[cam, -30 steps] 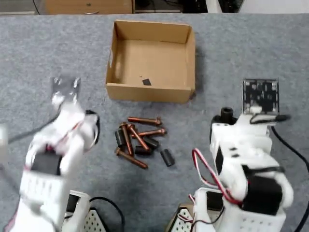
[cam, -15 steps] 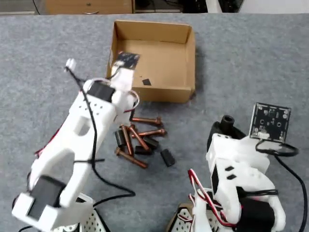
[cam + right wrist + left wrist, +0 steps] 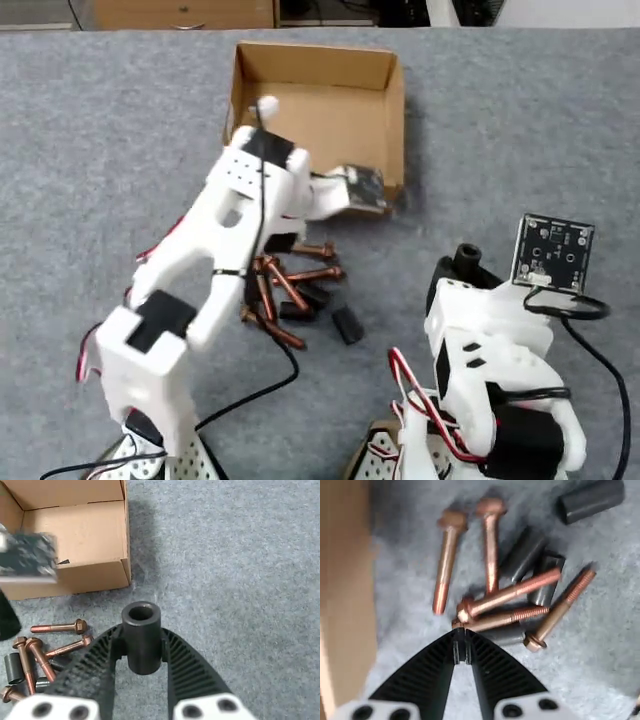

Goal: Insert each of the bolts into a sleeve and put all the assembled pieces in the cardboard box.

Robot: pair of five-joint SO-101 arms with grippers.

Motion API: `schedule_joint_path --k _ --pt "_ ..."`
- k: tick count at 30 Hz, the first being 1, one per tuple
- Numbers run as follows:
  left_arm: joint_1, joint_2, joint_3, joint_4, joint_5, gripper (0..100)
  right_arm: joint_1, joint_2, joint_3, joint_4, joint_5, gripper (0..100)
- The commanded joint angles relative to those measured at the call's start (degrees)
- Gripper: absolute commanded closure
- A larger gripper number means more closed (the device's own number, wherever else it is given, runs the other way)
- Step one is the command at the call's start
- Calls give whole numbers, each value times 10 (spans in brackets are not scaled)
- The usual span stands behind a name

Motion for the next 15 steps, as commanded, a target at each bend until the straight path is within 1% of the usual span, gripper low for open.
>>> schedule_joint_path --k 1,3,5,6,10,15 --pt "27 26 -48 -3 -24 974 7 -2 7 -16 -6 998" --pt "33 49 -60 -15 -35 921 7 -2 15 -17 -6 998" --pt "35 73 -70 -35 -25 863 7 -2 16 -17 -6 998" --pt "35 85 -75 -41 -23 853 7 -2 16 -17 -6 998" --pt "32 120 -105 -45 -25 882 7 -2 16 -17 -6 998" --pt "33 160 -162 -46 -25 887 7 -2 17 -17 -6 998"
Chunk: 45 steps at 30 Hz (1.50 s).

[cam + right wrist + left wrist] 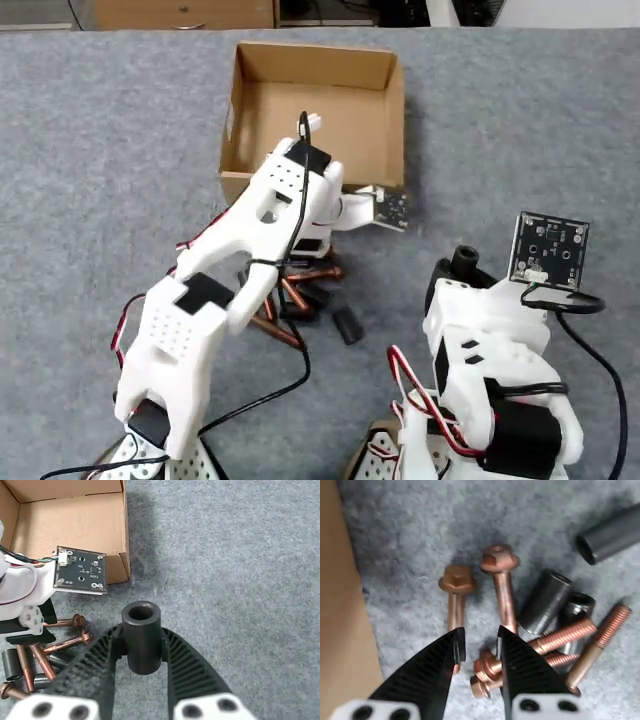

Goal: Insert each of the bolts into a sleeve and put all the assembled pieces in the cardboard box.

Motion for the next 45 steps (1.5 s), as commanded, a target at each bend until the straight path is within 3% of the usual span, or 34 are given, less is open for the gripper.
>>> schedule_joint_path --k 1,13,17,24,30,38,45 --pt "4 10 -64 -3 -1 888 7 -3 1 -16 -6 998" --pt "4 129 -145 -4 3 891 7 -3 13 -16 -6 998" --pt "3 148 -166 1 6 986 6 -3 13 -22 -6 998" --pt "3 149 -180 2 37 981 5 -3 12 -23 -6 998" --pt "4 113 -302 120 92 981 5 -3 9 -23 -6 998" --pt "-41 36 -389 149 211 981 4 -4 8 -24 -5 998" --pt "-76 -133 -295 149 447 981 4 -3 13 -61 -4 998"
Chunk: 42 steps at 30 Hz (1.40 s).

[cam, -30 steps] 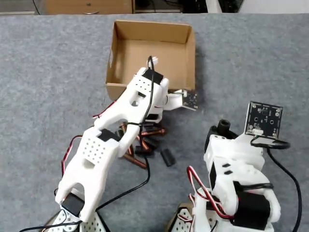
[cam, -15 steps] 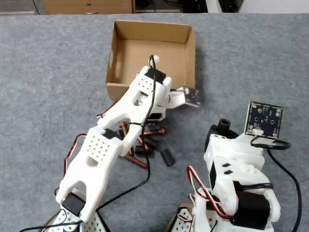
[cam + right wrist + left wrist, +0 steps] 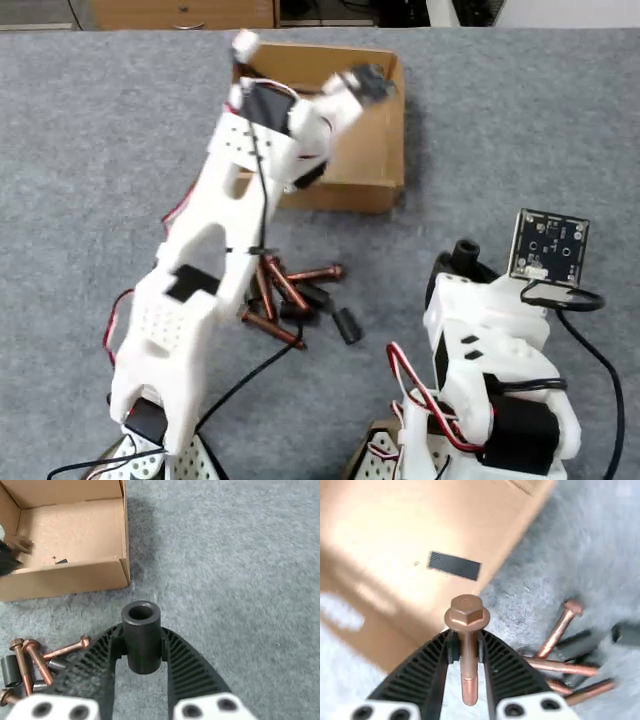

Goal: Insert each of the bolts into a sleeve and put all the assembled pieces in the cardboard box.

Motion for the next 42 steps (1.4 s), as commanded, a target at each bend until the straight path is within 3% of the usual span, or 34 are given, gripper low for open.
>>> schedule_joint_path --k 1,8,15,19,24,29,33,37,42 --pt "-22 -142 69 8 130 981 4 -2 -1 -31 -3 998" --pt "-24 -394 295 7 398 981 -4 -1 1 -85 -2 998" --pt "-19 -645 377 -4 451 981 -175 -2 79 -114 -1 998" --pt "-25 -766 435 -61 469 981 -257 -2 96 -164 -1 998" --pt "-36 -898 596 -174 586 981 -323 -2 158 -265 -1 998" --pt "-33 -1002 823 -368 572 981 -371 -2 219 -330 -1 998" --pt "-32 -1077 940 -469 572 981 -415 -2 258 -359 -1 998" --pt "-32 -1105 1009 -538 572 981 -453 -2 311 -409 -1 998" --pt "-32 -1103 1051 -538 569 981 -501 -2 328 -423 -1 998"
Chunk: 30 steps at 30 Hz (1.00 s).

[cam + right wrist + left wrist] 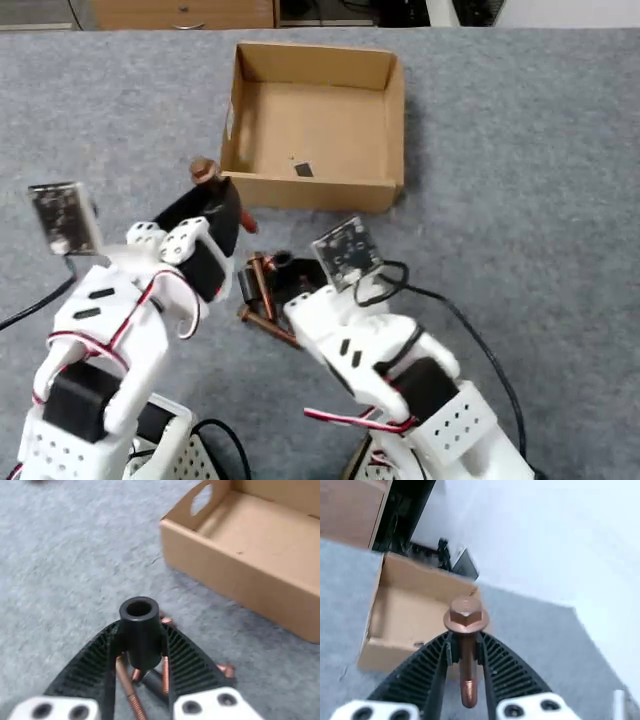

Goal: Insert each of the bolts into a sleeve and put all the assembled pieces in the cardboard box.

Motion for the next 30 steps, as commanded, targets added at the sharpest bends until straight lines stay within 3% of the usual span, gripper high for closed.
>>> schedule_joint_path --k 1,8,18,25,30 --pt "1 -7 18 -19 -6 981 -33 -6 0 -21 -1 998" --pt "32 -5 35 7 -6 981 -55 -6 1 -22 113 998" --pt "33 -11 16 84 -4 981 -7 -6 0 -23 59 998" --pt "33 -11 22 77 -4 981 -10 -6 0 -24 55 998" --pt "33 -11 51 23 -6 981 -8 -6 -1 -38 56 998"
